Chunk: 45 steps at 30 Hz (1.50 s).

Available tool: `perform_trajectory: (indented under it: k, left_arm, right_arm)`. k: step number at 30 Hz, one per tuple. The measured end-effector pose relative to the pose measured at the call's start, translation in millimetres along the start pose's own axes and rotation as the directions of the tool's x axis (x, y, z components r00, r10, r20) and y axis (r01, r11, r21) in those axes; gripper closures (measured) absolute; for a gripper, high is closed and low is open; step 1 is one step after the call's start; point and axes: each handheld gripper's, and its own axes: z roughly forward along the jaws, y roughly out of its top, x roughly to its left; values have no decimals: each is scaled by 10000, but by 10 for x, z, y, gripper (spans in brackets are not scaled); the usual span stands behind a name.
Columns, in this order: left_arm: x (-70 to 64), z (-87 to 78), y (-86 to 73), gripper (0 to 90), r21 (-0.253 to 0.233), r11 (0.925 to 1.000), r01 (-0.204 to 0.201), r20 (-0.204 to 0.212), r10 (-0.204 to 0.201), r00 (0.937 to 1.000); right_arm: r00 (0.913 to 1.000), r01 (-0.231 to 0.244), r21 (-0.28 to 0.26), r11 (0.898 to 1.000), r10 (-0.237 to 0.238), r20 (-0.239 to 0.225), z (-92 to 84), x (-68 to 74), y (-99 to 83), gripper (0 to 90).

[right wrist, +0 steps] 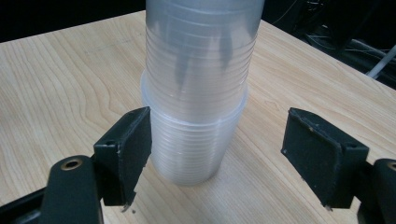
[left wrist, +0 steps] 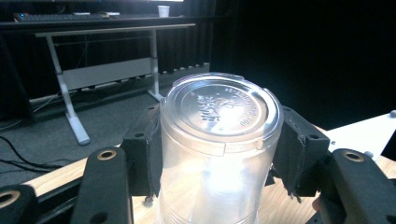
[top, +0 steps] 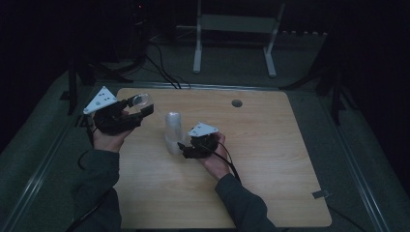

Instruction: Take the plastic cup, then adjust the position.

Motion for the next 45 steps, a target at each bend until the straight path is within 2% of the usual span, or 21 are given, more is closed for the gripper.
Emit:
perform_trajectory:
  k: [11,16,21,27,38,45]
  left_arm:
    - [16,-45,-116,416,111,9998,146,-128,-145,9998]
    - [15,-65,-214,416,161,9994,305,-133,-303,9995]
    - [6,-71,-358,416,184,9975,676,13,-676,9977]
    - [-5,-66,-477,416,390,9963,772,-20,-771,9970]
    - [-39,-81,-776,416,348,9911,1285,-78,-1283,9917]
    - [-31,-73,-906,416,391,9864,1598,-78,-1596,9872]
  right_arm:
    - [9999,118,-168,9998,-119,-20,-88,34,-18,237]
    - [9997,206,-238,9995,-209,-143,-113,74,-24,241]
    - [9992,292,-292,9991,-299,-261,-132,111,-31,242]
    - [9979,484,-297,9984,-497,-422,-134,155,-32,242]
    - [9945,715,-493,9962,-750,-728,-159,207,-11,258]
    - [9926,689,-558,9961,-740,-959,-151,216,-12,279]
